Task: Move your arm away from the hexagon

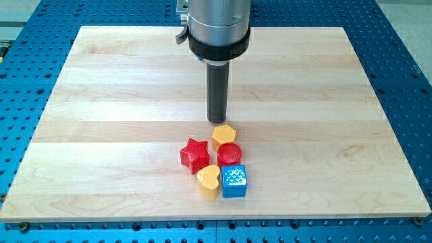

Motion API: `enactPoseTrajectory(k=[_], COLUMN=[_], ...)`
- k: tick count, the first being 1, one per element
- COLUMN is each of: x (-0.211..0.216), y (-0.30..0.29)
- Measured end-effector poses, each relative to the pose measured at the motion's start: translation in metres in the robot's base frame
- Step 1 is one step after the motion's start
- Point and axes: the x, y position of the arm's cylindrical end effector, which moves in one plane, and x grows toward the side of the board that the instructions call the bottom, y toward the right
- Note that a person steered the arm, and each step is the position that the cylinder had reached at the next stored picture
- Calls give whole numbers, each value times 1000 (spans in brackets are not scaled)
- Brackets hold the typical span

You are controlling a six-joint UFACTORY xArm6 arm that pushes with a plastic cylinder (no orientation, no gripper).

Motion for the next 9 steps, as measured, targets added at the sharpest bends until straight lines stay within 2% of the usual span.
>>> enactPoseTrajectory(k=[6, 7, 9], x=[-7, -31, -39], y=[0, -1, 0])
